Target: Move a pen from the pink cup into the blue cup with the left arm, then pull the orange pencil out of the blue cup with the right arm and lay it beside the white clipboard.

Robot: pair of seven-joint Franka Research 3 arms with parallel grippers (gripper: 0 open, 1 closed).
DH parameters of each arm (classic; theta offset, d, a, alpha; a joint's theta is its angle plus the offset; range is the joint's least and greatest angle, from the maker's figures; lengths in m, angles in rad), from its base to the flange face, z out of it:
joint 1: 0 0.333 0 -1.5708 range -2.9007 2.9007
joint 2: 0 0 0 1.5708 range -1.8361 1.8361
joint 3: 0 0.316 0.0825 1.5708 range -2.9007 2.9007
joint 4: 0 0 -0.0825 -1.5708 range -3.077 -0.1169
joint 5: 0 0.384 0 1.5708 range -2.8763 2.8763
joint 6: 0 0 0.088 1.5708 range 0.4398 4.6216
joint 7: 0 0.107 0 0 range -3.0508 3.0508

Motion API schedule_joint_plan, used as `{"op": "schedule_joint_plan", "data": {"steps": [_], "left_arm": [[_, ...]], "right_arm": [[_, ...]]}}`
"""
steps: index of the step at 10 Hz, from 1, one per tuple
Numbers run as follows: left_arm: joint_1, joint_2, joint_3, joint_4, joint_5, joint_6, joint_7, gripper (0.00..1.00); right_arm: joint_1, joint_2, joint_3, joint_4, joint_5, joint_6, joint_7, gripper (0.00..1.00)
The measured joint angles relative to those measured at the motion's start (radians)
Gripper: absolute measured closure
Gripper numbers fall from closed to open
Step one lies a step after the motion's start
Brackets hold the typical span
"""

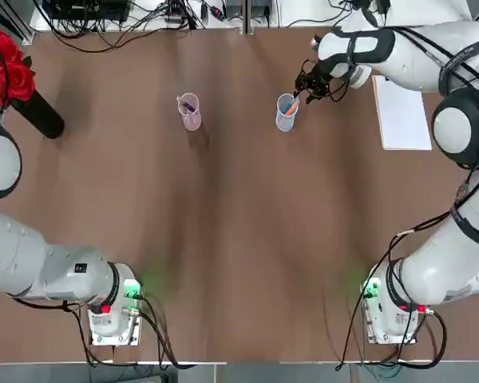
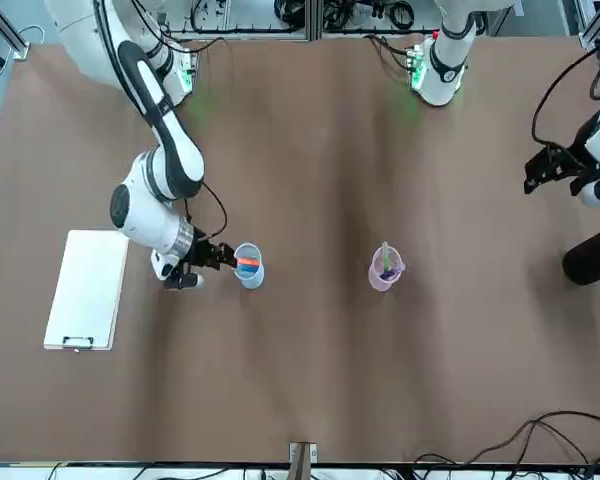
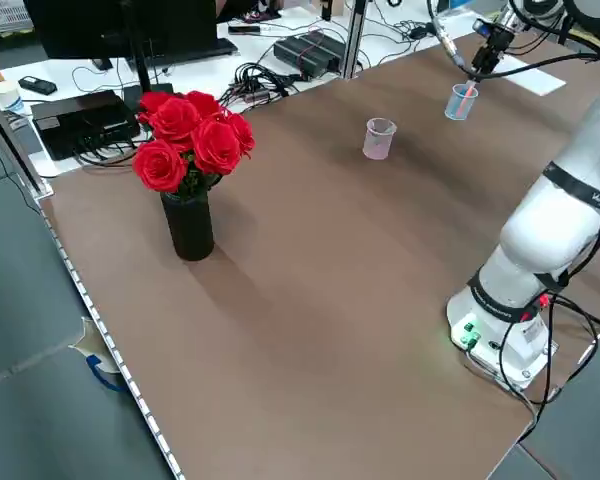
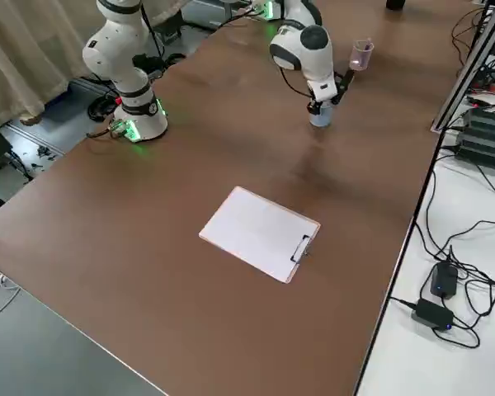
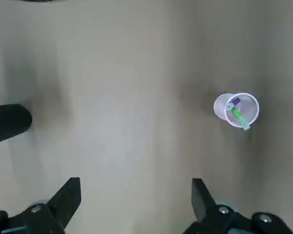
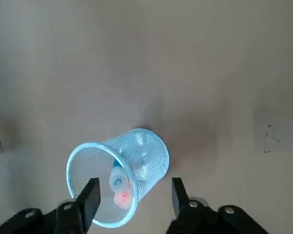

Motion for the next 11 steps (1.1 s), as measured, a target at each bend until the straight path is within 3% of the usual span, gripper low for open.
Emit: {"op": "schedule_joint_plan", "data": {"steps": [11], "left_arm": [[-0.003,0.001,-0.023,0.000,-0.001,0.006,-0.021,0.00]], "right_arm": [[0.004,0.001,0.010,-0.012,0.001,-0.028,0.000,0.50]]}}
